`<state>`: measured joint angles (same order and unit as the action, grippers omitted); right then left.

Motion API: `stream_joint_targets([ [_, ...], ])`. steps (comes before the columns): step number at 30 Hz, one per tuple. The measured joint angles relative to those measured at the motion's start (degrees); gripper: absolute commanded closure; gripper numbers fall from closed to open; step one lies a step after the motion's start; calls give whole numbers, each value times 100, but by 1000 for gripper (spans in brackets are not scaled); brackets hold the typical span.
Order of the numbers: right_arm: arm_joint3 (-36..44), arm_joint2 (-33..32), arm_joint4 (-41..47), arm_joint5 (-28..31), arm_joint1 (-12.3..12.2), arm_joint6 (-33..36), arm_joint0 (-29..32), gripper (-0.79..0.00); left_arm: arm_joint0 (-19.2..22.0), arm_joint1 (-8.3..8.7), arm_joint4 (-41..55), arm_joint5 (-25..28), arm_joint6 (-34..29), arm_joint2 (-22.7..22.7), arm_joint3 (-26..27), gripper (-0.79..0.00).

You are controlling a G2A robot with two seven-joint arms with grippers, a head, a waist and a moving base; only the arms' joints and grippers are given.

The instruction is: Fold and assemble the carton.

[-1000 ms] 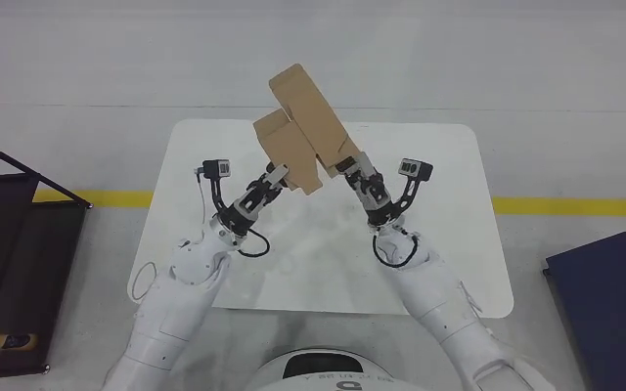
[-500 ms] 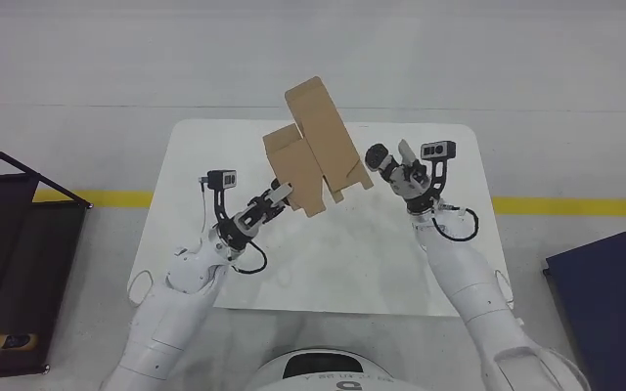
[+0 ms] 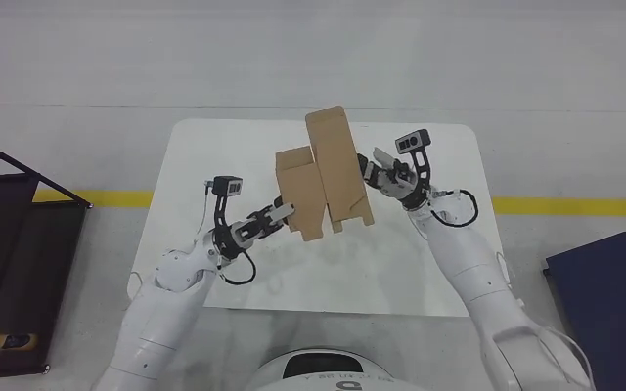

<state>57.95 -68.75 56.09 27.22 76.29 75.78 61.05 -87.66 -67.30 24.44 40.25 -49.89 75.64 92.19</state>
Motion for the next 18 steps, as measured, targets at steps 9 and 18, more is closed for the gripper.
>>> stream_joint_targets([
  [9,-180,113,-256,-346,-4,474,-167,-188,11,47,-233,-72,-53,30,-60,0],
  [18,-196,95,-82,-526,15,654,-185,0,53,79,-218,-85,-68,13,-81,0],
])
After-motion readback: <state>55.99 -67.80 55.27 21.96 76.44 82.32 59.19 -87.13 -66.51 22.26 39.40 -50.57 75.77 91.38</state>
